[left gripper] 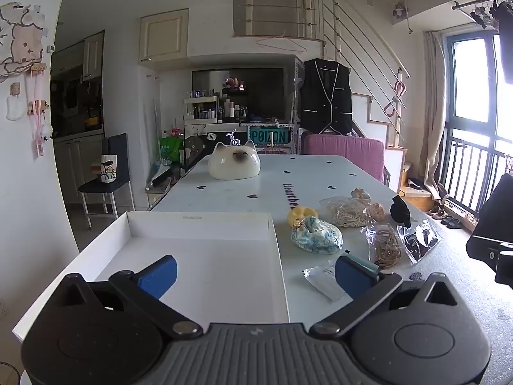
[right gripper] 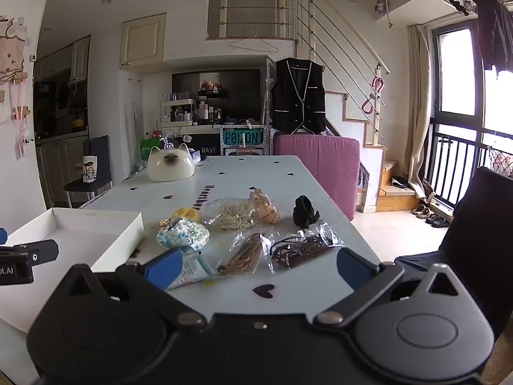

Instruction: Organize soft objects

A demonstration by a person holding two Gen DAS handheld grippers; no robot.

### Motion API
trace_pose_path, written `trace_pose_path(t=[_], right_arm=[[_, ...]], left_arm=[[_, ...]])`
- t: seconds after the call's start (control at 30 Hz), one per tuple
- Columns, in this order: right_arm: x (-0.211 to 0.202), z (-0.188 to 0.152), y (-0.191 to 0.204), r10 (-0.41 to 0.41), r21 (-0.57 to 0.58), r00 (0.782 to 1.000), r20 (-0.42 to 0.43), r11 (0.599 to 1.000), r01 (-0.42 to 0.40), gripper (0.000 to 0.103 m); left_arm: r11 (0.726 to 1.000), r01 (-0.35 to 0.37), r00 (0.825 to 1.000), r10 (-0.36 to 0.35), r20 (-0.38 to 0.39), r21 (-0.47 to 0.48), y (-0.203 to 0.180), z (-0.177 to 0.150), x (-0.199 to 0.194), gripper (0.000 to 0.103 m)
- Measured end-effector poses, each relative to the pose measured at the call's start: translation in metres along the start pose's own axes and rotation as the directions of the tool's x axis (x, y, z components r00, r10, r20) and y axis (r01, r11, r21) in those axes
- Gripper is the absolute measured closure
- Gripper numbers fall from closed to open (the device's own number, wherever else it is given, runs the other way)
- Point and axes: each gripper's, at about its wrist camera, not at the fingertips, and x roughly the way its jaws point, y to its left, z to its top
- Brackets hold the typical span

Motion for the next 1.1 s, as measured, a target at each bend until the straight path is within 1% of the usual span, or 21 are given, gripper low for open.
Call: trace_pose_path(t=[1.1], right_arm=[[0.0011,0.0011,-0.0005,0.004,-0.001,1.000,-0.003,1.000,-0.004,0.000]], left_arm=[[1.000,0.002,1.000,-0.002,-0.003,0.001,-0.0011,-0.0029,0.0007,0.000]])
